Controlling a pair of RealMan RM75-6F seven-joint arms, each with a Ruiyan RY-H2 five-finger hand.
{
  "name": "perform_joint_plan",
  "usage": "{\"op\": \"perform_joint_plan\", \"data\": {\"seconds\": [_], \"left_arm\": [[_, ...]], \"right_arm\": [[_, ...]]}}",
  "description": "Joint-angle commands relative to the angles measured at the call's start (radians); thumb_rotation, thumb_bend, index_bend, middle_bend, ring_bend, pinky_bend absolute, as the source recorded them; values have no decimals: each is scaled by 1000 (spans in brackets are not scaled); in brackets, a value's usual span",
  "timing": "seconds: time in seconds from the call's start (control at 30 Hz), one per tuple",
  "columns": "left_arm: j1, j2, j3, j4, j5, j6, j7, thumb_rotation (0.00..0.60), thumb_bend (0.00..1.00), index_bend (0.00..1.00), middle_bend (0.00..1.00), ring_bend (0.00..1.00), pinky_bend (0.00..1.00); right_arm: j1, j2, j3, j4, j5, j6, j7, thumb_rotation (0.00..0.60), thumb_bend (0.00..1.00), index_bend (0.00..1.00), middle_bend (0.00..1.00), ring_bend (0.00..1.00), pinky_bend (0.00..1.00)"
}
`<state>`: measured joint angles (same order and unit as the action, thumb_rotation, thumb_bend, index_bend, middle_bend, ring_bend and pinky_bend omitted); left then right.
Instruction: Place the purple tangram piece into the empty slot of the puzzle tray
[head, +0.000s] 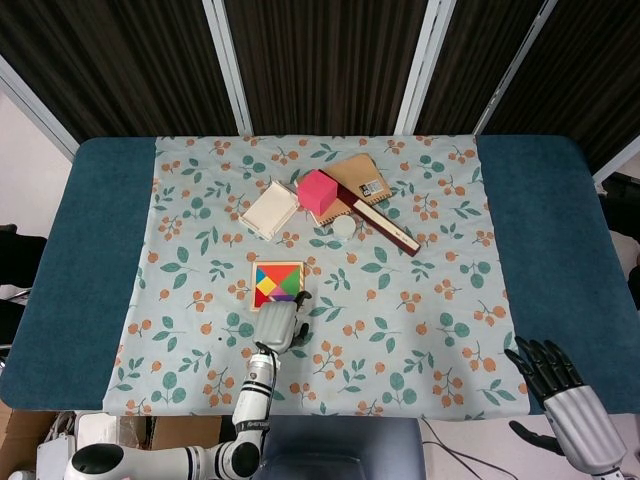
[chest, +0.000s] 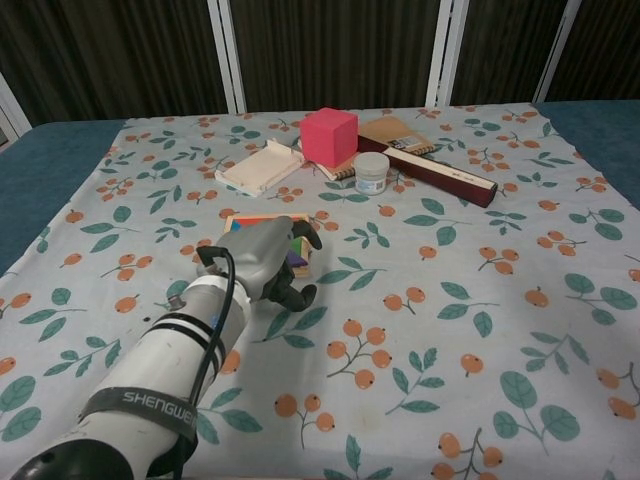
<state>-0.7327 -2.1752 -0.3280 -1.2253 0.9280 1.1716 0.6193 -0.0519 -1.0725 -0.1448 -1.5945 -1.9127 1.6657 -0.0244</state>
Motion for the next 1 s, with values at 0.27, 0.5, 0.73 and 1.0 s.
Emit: {"op": "perform_joint_plan", "data": {"seconds": [0.27,0.5,0.73,1.0], "left_arm": [[11,23,4,-17,2,-3,2,600,389,335,1000,1000,1000],[17,37,2,-24,1,-1,2,600,388,342,1000,1000,1000],[20,50,0,-25,-7,-6,5,600,388,350,1000,1000,1000],[25,64,1,-30,-16,-7,7,600,388,351,1000,1000,1000]], "right_arm": [[-3,-4,1,0,-1,3,-7,600,121,0,0,0,0],[-3,-6,0,1,-5,0,-14,600,121,0,0,0,0],[-5,-6,1,2,-5,4,-13,600,121,0,0,0,0],[-6,-6,1,3,-6,8,-11,600,121,0,0,0,0]]}}
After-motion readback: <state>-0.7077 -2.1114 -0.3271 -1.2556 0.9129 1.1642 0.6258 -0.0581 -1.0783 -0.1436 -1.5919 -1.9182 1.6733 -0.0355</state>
